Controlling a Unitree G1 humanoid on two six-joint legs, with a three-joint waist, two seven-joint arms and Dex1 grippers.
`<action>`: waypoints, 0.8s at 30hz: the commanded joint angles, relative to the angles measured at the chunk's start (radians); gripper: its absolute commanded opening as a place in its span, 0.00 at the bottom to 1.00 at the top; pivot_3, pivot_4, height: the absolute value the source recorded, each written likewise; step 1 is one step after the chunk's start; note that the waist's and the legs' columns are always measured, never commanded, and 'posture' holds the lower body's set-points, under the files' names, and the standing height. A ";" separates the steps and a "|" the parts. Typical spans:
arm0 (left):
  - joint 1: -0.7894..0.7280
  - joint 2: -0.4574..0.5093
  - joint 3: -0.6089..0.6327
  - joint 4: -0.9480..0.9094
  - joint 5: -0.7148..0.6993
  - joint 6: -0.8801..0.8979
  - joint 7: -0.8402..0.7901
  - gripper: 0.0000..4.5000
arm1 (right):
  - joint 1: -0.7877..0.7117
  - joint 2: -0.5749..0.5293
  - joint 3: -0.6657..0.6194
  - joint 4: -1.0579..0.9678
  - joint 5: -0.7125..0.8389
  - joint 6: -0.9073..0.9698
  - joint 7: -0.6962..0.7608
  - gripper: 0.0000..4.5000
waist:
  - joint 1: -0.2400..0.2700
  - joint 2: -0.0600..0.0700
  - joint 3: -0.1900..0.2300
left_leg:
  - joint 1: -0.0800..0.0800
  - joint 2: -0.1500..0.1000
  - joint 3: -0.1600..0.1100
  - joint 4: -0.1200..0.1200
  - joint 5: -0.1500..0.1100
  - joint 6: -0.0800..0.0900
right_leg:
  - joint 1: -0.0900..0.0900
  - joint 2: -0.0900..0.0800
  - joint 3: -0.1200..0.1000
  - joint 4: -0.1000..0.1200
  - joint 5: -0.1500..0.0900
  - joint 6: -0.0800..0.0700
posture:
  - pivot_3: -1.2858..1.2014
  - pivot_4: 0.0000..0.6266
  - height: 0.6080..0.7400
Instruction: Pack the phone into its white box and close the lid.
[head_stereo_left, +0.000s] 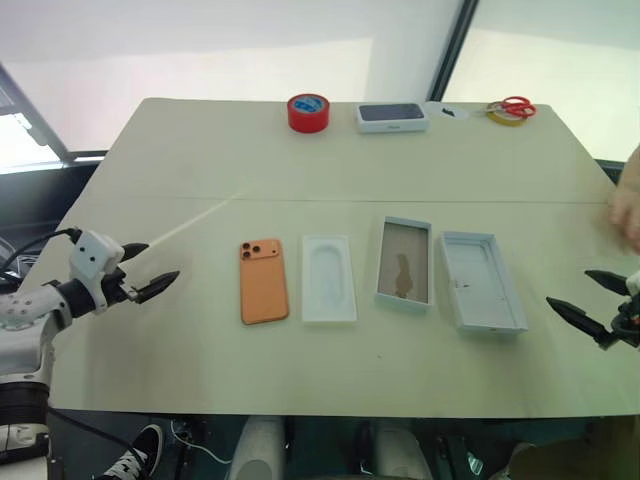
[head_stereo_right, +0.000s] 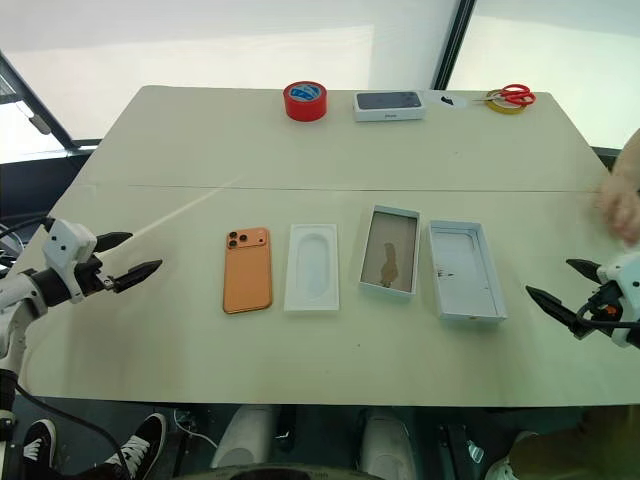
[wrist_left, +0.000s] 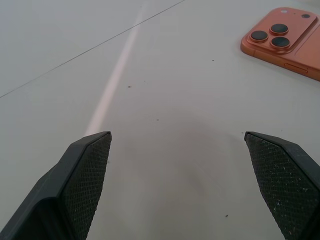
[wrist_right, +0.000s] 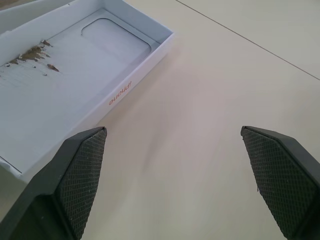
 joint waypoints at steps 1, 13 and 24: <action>0.000 0.017 0.034 -0.024 -0.004 -0.033 0.020 1.00 | 0.001 -0.032 -0.037 -0.007 0.004 -0.005 0.004 1.00 | 0.000 0.000 0.000 | 0.000 0.000 0.000 0.000 0.000 0.000 | 0.000 0.000 0.000 0.000 0.000 0.000 | 0.52 0.24 1.00; -0.018 -0.001 0.028 -0.047 -0.044 -0.063 -0.002 1.00 | -0.013 -0.032 -0.019 -0.003 0.000 -0.006 0.006 1.00 | 0.000 0.000 0.000 | 0.000 0.000 0.000 0.000 0.000 0.000 | 0.000 0.000 0.000 0.000 0.000 0.000 | 0.52 0.24 1.00; -0.014 -0.008 -0.021 -0.033 0.021 -0.092 0.025 1.00 | -0.030 -0.036 -0.011 0.013 -0.010 -0.014 0.018 1.00 | 0.000 0.000 0.000 | 0.000 0.000 0.000 0.000 0.000 0.000 | 0.000 0.000 0.000 0.000 0.000 0.000 | 0.52 0.24 1.00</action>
